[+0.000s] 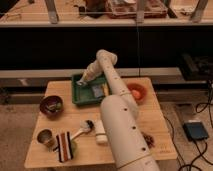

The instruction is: Wipe tray with towel

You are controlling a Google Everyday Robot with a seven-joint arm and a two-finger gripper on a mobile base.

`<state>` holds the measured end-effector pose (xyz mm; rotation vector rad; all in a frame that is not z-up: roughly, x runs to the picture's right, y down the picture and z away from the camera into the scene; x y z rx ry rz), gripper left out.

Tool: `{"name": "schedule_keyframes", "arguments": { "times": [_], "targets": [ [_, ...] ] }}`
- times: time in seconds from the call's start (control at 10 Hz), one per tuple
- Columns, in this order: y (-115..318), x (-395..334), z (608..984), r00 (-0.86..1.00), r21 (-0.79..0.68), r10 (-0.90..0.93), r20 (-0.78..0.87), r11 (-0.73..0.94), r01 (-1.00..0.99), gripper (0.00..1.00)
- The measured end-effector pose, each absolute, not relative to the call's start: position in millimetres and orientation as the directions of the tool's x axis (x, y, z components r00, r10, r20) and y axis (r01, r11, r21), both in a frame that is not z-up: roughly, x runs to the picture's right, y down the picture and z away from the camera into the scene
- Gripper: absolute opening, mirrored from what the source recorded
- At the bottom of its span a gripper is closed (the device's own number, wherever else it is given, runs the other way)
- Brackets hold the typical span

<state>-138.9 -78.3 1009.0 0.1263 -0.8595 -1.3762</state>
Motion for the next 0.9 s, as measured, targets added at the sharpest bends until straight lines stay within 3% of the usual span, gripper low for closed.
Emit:
{"name": "schedule_keyframes", "arguments": {
  "times": [0.6, 0.9],
  "targets": [
    [-22, -142, 974, -0.138, 0.597, -0.873, 0.467, 0.197, 0.778, 0.0],
    [-24, -98, 975, -0.1, 0.574, -0.876, 0.472, 0.219, 0.789, 0.0]
  ]
}}
